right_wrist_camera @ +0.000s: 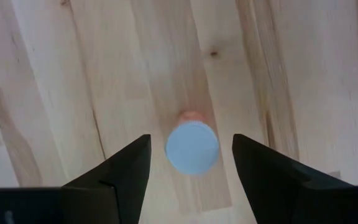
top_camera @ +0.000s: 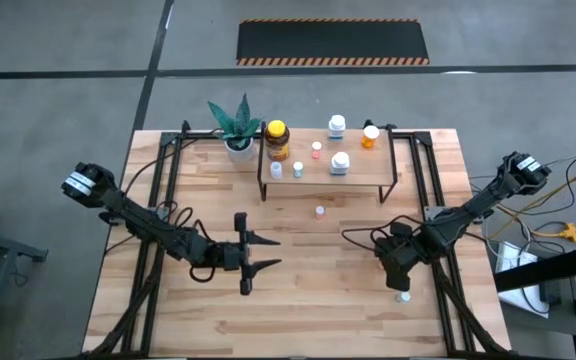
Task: Pick and place medicine bottles onto shelf by color
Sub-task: Put the bottom pink medicine bottle on the shelf
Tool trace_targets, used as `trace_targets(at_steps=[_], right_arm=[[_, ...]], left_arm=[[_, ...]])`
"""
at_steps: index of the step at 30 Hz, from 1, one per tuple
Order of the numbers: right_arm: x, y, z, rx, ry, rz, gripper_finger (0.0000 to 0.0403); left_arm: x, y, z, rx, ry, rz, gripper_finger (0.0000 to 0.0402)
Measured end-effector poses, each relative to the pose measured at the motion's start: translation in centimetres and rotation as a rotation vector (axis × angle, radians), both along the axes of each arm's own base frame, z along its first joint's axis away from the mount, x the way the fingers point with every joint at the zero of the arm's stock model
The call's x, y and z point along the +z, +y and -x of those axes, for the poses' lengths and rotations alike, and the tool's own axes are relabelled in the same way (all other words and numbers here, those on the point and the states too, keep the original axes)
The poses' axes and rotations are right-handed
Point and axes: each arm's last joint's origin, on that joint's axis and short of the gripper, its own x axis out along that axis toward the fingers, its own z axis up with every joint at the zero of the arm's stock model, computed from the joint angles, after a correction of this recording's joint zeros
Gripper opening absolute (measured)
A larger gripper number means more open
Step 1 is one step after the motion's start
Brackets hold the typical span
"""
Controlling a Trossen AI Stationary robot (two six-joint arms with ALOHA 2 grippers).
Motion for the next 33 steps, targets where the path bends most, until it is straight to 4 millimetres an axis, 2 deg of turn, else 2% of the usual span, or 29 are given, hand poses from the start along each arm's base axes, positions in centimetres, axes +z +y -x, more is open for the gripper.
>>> trace_targets(at_steps=[13, 17, 21, 27, 33], right_arm=[[0.0, 0.0, -0.1, -0.015, -0.007, -0.006, 0.0117], [0.0, 0.0, -0.1, -0.019, -0.009, -0.009, 0.0106], [0.3, 0.1, -0.2, -0.035, -0.009, -0.022, 0.0114], [2.9, 0.9, -1.3, -0.029, -0.068, -0.095, 0.012], [8.0, 1.4, -3.1, 0.002, -0.208, -0.157, 0.0111]], left_arm=[[0.0, 0.0, 0.0, 0.0, -0.001, 0.0, 0.0164], [0.0, 0.0, 0.0, 0.0, -0.001, 0.001, 0.0164], [0.1, 0.1, 0.1, 0.001, -0.005, 0.003, 0.0164], [0.8, 0.2, 0.4, 0.007, -0.025, -0.024, 0.0164], [2.3, 0.8, 1.4, 0.023, -0.074, -0.076, 0.0164]])
